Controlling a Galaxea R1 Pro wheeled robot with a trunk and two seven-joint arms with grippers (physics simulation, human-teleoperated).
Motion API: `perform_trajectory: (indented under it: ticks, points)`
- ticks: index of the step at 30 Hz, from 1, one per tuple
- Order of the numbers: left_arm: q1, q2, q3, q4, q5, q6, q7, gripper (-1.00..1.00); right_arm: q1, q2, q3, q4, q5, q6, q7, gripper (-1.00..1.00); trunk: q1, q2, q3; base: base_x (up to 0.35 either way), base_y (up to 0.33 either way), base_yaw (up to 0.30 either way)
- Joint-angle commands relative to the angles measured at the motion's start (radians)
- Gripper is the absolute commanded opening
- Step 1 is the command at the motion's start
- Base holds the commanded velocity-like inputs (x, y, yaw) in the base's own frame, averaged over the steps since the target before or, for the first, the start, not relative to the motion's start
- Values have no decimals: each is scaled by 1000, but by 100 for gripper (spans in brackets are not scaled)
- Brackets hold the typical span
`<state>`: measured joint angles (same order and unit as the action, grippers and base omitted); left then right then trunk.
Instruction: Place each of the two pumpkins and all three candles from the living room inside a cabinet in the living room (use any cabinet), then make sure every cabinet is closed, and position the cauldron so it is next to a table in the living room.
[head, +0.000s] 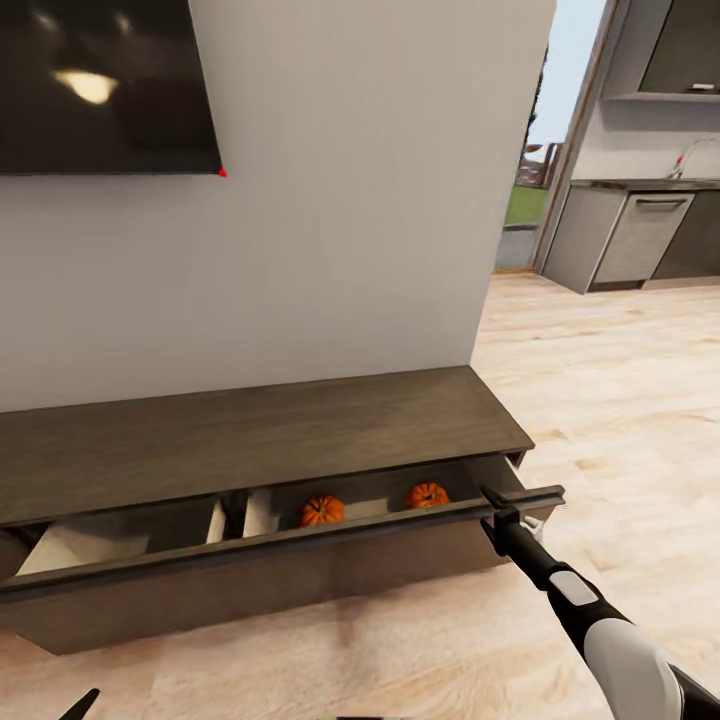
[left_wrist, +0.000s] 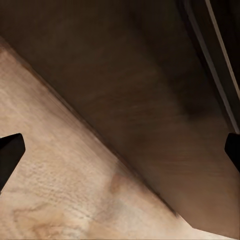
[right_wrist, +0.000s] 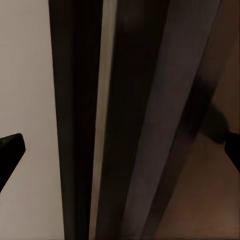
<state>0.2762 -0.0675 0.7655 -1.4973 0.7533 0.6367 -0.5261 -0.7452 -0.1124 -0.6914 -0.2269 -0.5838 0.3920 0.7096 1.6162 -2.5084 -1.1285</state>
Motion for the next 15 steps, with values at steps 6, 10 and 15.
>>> perform_trajectory:
  ticks: [6,10,15]
  points:
    - [0,1,-2,0,0,0,0,100,0,0,2,0,-2,1,1,100,0,0,0,283,221,0]
    - [0,2,-2,0,0,-1,0,100,0,0,2,0,-2,1,1,100,0,0,0,280,230,0]
    - [0,2,-4,0,0,-2,1,100,0,0,3,-9,-2,-1,30,100,0,0,0,249,197,0]
